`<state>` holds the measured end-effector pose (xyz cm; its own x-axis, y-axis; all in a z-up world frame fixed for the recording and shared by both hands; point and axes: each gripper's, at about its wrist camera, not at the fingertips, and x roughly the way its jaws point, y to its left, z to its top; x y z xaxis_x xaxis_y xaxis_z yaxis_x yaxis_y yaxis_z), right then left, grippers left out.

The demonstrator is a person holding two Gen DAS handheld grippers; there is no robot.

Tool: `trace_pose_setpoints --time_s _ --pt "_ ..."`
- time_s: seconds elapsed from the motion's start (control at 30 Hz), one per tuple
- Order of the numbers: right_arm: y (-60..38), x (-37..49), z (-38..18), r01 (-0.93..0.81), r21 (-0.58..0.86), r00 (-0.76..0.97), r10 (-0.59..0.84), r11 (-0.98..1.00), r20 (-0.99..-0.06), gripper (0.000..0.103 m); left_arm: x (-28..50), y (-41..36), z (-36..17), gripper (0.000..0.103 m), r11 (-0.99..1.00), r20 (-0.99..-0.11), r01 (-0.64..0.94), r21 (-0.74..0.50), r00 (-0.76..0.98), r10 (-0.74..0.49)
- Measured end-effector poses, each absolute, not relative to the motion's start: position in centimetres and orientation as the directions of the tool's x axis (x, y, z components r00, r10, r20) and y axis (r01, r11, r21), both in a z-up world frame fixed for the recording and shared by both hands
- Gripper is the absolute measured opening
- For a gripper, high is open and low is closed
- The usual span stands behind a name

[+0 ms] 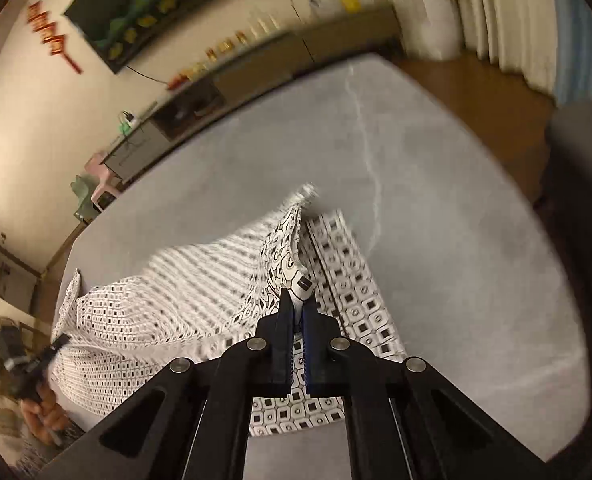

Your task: Fold clothes

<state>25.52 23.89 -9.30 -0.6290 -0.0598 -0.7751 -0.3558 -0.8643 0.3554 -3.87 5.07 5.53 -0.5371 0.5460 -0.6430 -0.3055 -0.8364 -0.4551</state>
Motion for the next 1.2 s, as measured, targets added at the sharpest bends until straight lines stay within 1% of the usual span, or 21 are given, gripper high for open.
trace_pose_setpoints --time_s 0.07,0.13,0.23,0.3,0.37,0.47,0.5,0.53,0.57,0.6,0.63,0.67,0.7,0.73,0.83,0.93,1.0,1.03,1.13,1.17,1.2 --pt "23.4 26.7 -8.9 -0.353 0.29 -0.596 -0.026 -0.89 -0.803 0.004 -2.2 5.6 4.2 0.001 -0.834 -0.679 -0.328 -0.444 -0.484 0.552" --pt "23.8 26.7 -11.7 -0.371 0.242 -0.502 -0.026 -0.897 -0.865 0.004 -1.1 6.7 1.0 0.001 -0.846 -0.738 -0.321 -0.425 -0.419 0.529" --pt "25.3 25.9 -16.4 -0.419 0.25 -0.392 -0.075 -0.873 -0.917 0.004 -0.6 7.3 -2.8 0.001 -0.863 -0.782 -0.26 -0.434 -0.367 0.504" --pt "25.5 25.5 -17.8 -0.433 0.239 -0.352 -0.081 -0.869 -0.932 0.004 -0.2 7.5 -3.1 0.001 -0.873 -0.793 -0.276 -0.403 -0.37 0.484" --pt "25.5 25.3 -17.8 -0.434 0.239 -0.353 -0.08 -0.869 -0.932 0.004 0.2 7.7 -2.8 0.002 -0.879 -0.795 -0.292 -0.377 -0.384 0.469" --pt "24.5 24.8 -17.7 -0.416 0.178 -0.325 -0.037 -0.892 -0.945 0.005 0.7 7.9 -2.7 0.005 -0.883 -0.795 -0.308 -0.353 -0.4 0.457" --pt "23.4 24.1 -17.8 -0.409 0.146 -0.315 -0.01 -0.901 -0.949 0.005 1.0 8.1 -2.7 0.007 -0.888 -0.799 -0.316 -0.335 -0.405 0.445" --pt "22.4 23.6 -17.8 -0.403 0.111 -0.305 0.019 -0.908 -0.952 0.006 1.3 8.1 -2.5 0.015 -0.888 -0.798 -0.326 -0.324 -0.41 0.442" --pt "21.9 23.5 -17.5 -0.401 0.062 -0.293 0.064 -0.914 -0.954 0.01 1.6 8.0 -2.2 0.026 -0.888 -0.796 -0.337 -0.313 -0.417 0.438" --pt "21.3 23.4 -17.0 -0.407 -0.001 -0.283 0.127 -0.913 -0.951 0.021 2.0 7.4 -1.6 0.03 -0.885 -0.785 -0.346 -0.311 -0.431 0.445" --pt "20.8 23.3 -16.3 -0.42 -0.075 -0.278 0.207 -0.904 -0.938 0.032 2.4 6.7 -0.9 0.032 -0.882 -0.774 -0.355 -0.31 -0.445 0.451" --pt "20.1 23.2 -15.4 -0.435 -0.146 -0.285 0.29 -0.889 -0.914 0.048 2.7 5.8 -0.3 0.033 -0.88 -0.761 -0.357 -0.312 -0.461 0.457" --pt "19.1 22.9 -14.4 -0.442 -0.19 -0.307 0.346 -0.877 -0.886 0.055 2.7 4.6 0.4 0.033 -0.884 -0.753 -0.346 -0.314 -0.477 0.454" --pt "18.1 22.5 -13.4 -0.446 -0.226 -0.329 0.394 -0.866 -0.858 0.058 2.6 3.4 1.0 0.033 -0.889 -0.745 -0.333 -0.316 -0.493 0.449" --pt "13.9 20.3 -11.7 -0.365 -0.186 -0.411 0.337 -0.912 -0.847 0.058 1.0 -2.8 1.7 0.033 -0.932 -0.742 -0.192 -0.307 -0.566 0.361" --pt "9.4 17.8 -12.2 -0.222 -0.087 -0.447 0.181 -0.971 -0.876 0.058 -1.5 -10.7 0.9 0.033 -0.933 -0.754 0.071 -0.352 -0.611 0.238" --pt "7.1 16.8 -13.9 -0.159 -0.025 -0.43 0.092 -0.987 -0.898 0.057 -3.0 -16.5 -0.1 0.033 -0.895 -0.773 0.26 -0.362 -0.621 0.133" --pt "6.0 16.3 -14.9 -0.137 -0.002 -0.415 0.059 -0.991 -0.908 0.057 -3.3 -18.7 -0.5 0.033 -0.879 -0.781 0.316 -0.358 -0.617 0.096" --pt "5.2 15.8 -18.1 -0.137 0.026 -0.346 0.023 -0.99 -0.938 0.057 -2.9 -23.5 -2.9 0.033 -0.796 -0.812 0.475 -0.375 -0.583 0.034" --pt "5.3 15.7 -19.0 -0.146 0.016 -0.323 0.033 -0.989 -0.946 0.057 -2.4 -24.4 -3.5 0.028 -0.774 -0.812 0.502 -0.386 -0.583 0.028" --pt "5.3 15.9 -19.3 -0.15 -0.008 -0.322 0.057 -0.989 -0.945 0.057 -2.0 -25.2 -4.1 0.028 -0.753 -0.813 0.526 -0.396 -0.582 0.021"
